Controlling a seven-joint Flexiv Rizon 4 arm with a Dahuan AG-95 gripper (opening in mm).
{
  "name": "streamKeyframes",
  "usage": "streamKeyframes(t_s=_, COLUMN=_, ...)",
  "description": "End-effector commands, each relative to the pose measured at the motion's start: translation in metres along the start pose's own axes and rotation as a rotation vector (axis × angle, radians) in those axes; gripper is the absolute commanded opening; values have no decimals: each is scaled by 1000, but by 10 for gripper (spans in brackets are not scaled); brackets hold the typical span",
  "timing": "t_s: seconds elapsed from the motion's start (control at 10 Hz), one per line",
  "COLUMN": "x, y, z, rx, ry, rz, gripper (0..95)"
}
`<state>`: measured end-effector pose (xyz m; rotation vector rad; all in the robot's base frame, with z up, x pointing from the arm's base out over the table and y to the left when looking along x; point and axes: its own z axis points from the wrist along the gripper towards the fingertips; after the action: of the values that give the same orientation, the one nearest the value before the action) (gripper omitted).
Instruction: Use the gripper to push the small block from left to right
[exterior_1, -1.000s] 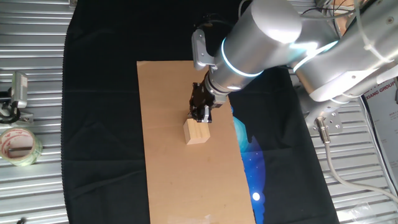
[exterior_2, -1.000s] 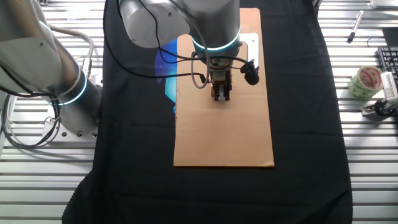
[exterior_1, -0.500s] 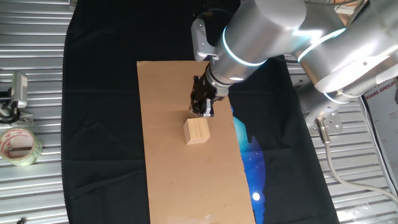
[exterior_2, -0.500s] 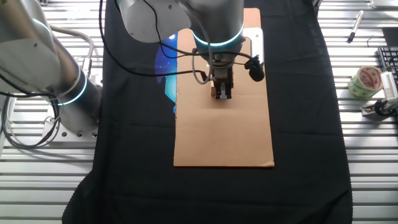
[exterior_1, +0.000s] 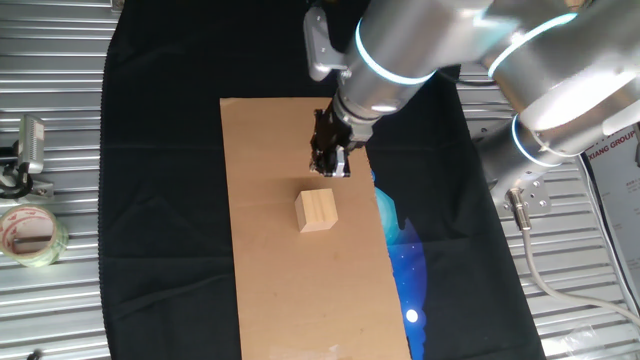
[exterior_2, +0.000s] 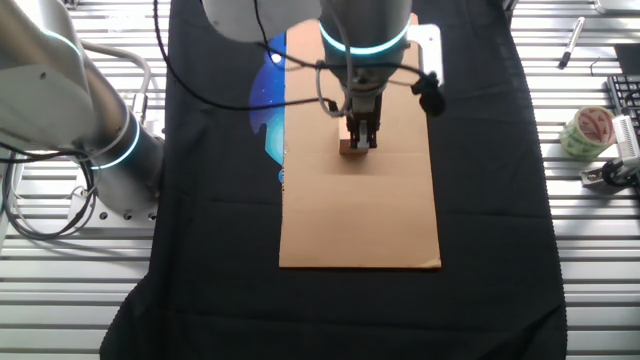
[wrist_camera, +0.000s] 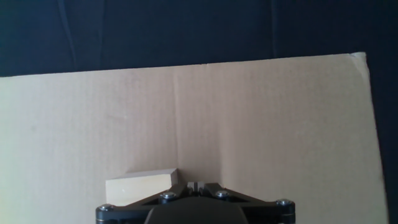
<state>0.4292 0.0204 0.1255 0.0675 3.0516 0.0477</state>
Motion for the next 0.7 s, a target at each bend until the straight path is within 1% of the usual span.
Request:
streamKeyframes(t_s=0.1, x=-1, y=2, z=-6, rx=3, ry=9, rz=9, gripper=0)
streamKeyframes(t_s=0.3, x=0, y=4, z=-13, rx=2, ry=18, rz=8, gripper=0)
streamKeyframes(t_s=0.4, x=0, y=5, z=-15, rx=-6, ry=19, rz=6, gripper=0)
streamKeyframes(t_s=0.7, x=1, y=6, z=-18, rx=-10, ry=27, rz=-17, gripper=0)
